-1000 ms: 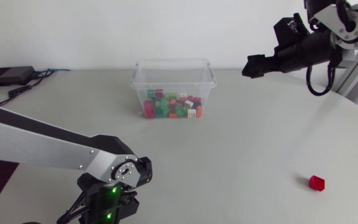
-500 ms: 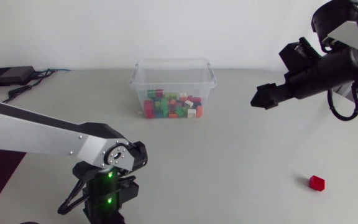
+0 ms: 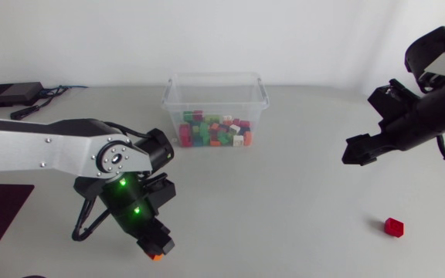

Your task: Place the duplo bricks in the container

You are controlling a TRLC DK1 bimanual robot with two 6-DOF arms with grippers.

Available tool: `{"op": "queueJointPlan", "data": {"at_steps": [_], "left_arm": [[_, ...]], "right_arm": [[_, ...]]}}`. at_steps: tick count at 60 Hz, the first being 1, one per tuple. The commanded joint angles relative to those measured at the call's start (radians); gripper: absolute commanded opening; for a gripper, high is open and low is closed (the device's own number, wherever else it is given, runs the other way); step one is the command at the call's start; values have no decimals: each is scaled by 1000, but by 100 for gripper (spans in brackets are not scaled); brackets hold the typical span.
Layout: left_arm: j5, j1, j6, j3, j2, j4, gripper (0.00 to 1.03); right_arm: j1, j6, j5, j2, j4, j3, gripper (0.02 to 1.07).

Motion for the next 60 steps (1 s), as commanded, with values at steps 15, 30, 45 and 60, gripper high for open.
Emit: {"op": "queueJointPlan", "data": {"at_steps": [15, 30, 45, 60], "left_arm": [[-3, 120, 41, 108, -84, 98, 3], [-3, 220, 59, 209, -95, 196, 3], [-5, 256, 44, 294, -46, 311, 3], [-6, 302, -2, 375, -29, 421, 3]], "right_arm": [[-98, 138, 121, 136, -19, -48, 102], [-143, 234, 131, 196, -50, -82, 102], [-255, 270, 103, 211, -45, -130, 102], [-305, 329, 49, 192, -40, -191, 102]]}}
